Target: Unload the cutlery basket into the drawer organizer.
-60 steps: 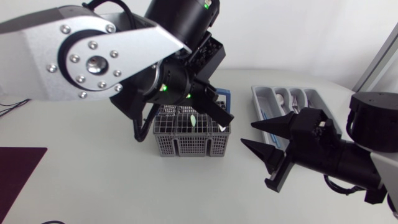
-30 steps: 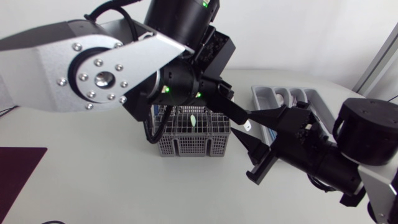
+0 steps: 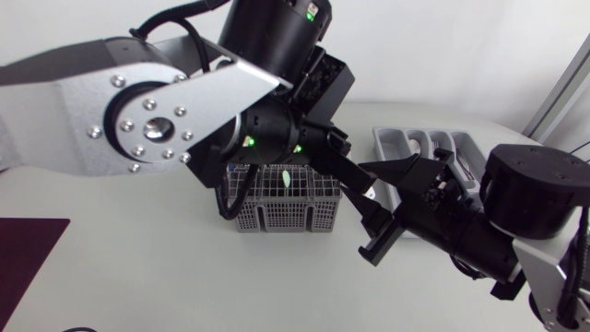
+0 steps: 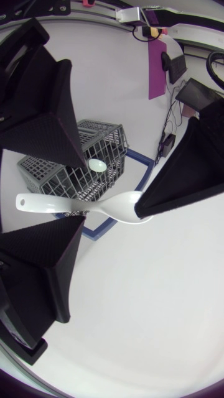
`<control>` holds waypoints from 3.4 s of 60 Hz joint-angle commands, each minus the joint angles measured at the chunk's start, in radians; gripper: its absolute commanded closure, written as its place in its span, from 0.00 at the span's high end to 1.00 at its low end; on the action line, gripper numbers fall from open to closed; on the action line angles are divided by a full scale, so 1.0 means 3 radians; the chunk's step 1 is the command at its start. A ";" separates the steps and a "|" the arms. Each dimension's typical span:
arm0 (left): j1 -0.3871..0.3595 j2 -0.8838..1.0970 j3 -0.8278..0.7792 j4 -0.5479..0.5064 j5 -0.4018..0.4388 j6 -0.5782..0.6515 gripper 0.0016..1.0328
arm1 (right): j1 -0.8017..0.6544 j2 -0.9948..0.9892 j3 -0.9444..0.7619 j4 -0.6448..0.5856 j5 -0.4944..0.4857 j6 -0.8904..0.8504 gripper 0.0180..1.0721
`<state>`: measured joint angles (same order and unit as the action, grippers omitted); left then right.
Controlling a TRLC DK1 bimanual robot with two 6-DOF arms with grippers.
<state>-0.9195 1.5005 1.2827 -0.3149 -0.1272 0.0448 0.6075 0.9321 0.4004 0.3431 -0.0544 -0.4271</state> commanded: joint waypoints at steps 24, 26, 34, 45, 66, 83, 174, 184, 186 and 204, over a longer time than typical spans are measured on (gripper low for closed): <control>-0.0064 -0.0067 -0.0154 0.0027 0.0035 -0.0001 0.17 | -0.0026 0.0160 0.0159 0.0063 0.0028 -0.0090 0.34; -0.0064 -0.0073 -0.0154 0.0027 0.0035 0.0004 0.17 | -0.0026 0.0170 0.0159 0.0063 0.0028 -0.0090 0.34; -0.0090 -0.0088 -0.0165 0.0027 0.0035 0.0004 0.17 | -0.0026 0.0206 0.0164 0.0063 0.0028 -0.0090 0.32; -0.0085 -0.0108 -0.0185 0.0027 0.0035 0.0024 0.17 | -0.0021 0.0247 0.0184 0.0048 0.0028 -0.0090 0.16; -0.0054 -0.0154 -0.0170 0.0083 0.0035 0.0030 0.44 | 0.0015 0.0278 0.0189 -0.0039 0.0007 -0.0090 0.06; 0.0411 -0.0446 -0.0062 0.0099 0.0046 0.0045 0.78 | -0.0246 -0.0106 0.0077 -0.0459 -0.0299 -0.0116 0.06; 0.0861 0.0546 0.0050 -0.0617 0.0194 -0.0293 0.78 | -0.3697 0.1520 0.0885 -0.2356 -0.2519 -0.3976 0.06; 0.0907 0.0648 0.0142 -0.0699 0.0250 -0.0344 0.78 | -0.3825 0.1648 0.1023 -0.2468 -0.2513 -0.4124 0.06; 0.0923 0.0674 0.0168 -0.0725 0.0286 -0.0359 0.78 | -0.3845 0.1674 0.1053 -0.2468 -0.2503 -0.4140 0.06; 0.0969 0.0832 0.0331 -0.0806 0.0465 -0.0436 0.67 | -0.3983 0.1889 0.1202 -0.2524 -0.2442 -0.4375 0.06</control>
<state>-0.6365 1.7184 1.3422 -0.5491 -0.0032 -0.0540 -0.5724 1.4662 0.7429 -0.3950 -0.7952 -1.6825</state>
